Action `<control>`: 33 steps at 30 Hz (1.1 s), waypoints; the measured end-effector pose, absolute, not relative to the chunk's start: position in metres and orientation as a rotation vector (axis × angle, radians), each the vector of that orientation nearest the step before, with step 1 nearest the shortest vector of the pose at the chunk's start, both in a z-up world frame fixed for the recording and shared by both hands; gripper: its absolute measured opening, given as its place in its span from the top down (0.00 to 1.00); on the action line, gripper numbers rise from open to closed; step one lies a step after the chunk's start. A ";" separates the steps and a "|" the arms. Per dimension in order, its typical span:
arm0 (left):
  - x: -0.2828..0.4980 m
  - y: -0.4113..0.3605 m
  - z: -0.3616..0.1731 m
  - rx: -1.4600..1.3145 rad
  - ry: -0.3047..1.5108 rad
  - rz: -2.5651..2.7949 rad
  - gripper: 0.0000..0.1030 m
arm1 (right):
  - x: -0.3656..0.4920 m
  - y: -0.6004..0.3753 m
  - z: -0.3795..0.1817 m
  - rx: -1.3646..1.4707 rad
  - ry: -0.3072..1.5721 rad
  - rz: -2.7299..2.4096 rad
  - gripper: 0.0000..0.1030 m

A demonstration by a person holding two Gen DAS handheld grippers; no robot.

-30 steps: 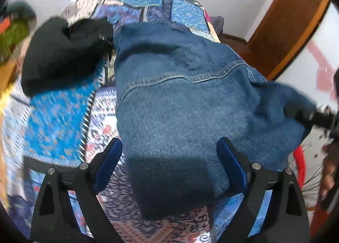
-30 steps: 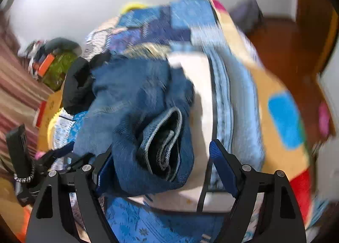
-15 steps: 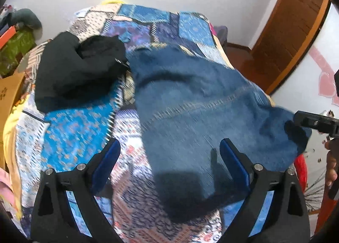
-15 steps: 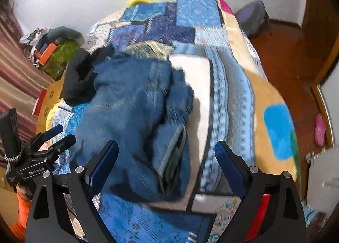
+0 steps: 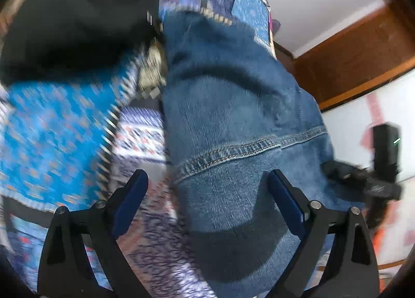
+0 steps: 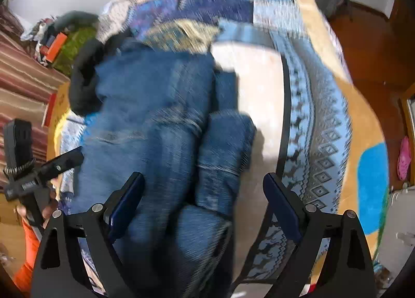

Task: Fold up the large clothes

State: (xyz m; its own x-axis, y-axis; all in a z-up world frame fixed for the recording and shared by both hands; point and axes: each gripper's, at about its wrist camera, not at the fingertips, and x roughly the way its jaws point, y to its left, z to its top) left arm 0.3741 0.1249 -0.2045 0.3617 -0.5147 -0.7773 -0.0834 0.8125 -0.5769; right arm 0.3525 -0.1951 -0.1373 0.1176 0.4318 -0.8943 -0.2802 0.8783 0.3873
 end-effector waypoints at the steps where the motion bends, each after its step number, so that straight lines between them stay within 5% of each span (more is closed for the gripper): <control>1: 0.376 0.125 -0.209 -0.619 1.189 -0.315 0.09 | 0.355 -0.200 -0.143 0.190 1.375 0.551 0.12; 15: 0.405 0.107 -0.249 -0.801 1.280 -0.462 0.11 | 0.387 -0.191 -0.160 0.405 1.447 0.657 0.10; 17: 0.403 0.106 -0.244 -0.774 1.264 -0.461 0.17 | 0.386 -0.194 -0.160 0.422 1.445 0.635 0.18; 19: 0.399 0.104 -0.238 -0.734 1.249 -0.453 0.26 | 0.383 -0.194 -0.159 0.421 1.451 0.631 0.43; 28: 0.379 0.096 -0.188 -0.648 1.188 -0.440 0.52 | 0.362 -0.199 -0.128 0.467 1.421 0.601 0.68; 33: 0.361 0.103 -0.140 -0.568 1.113 -0.431 0.55 | 0.345 -0.168 -0.085 0.368 1.339 0.611 0.71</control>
